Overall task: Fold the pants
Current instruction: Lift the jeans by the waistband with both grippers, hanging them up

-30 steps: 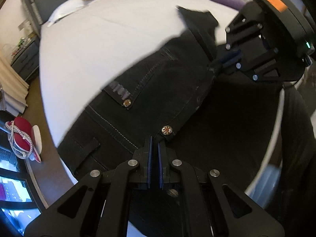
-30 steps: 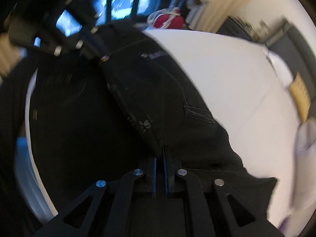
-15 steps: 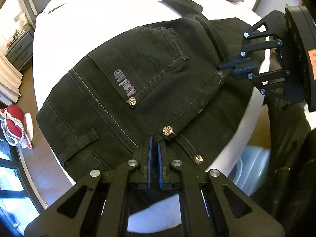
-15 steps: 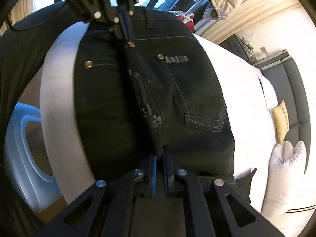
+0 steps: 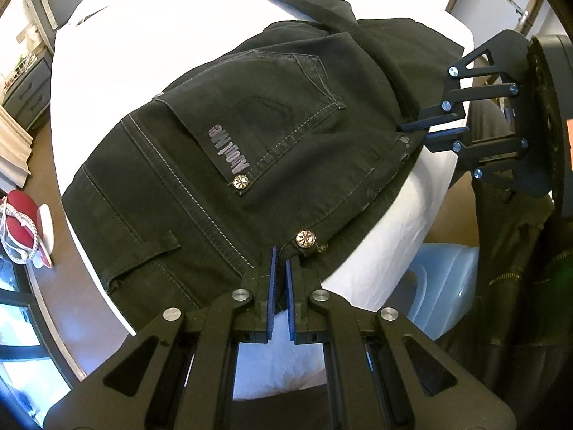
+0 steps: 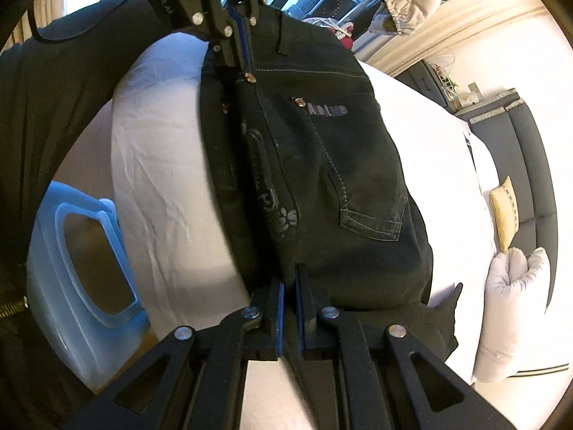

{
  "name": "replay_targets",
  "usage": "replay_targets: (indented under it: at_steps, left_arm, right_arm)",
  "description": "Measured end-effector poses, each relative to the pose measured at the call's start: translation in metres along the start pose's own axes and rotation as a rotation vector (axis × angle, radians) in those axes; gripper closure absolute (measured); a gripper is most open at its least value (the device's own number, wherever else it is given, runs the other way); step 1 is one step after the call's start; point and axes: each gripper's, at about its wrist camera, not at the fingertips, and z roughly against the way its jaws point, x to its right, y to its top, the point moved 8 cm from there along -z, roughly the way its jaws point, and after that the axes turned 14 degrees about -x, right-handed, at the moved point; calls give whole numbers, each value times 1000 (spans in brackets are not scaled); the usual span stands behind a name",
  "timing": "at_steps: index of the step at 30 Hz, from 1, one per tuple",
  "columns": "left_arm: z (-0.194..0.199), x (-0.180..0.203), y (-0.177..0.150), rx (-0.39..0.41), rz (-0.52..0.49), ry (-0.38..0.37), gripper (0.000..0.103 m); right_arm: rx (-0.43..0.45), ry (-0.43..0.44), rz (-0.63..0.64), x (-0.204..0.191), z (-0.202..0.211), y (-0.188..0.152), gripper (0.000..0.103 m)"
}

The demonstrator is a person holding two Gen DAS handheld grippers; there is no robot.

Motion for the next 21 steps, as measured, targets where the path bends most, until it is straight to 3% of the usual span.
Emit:
replay_targets:
  at_steps: [6,16,21]
  left_arm:
    - [-7,13,8,-5,5,4,99]
    - [-7,6,-8,29,47,-9,95]
    - [-4,13,-12,24,20,5,95]
  right_arm:
    - [-5,10,-39,0,-2,-2,96]
    - [1,27,-100,0,-14,-4,95]
    - [8,25,-104,-9,-7,-8,95]
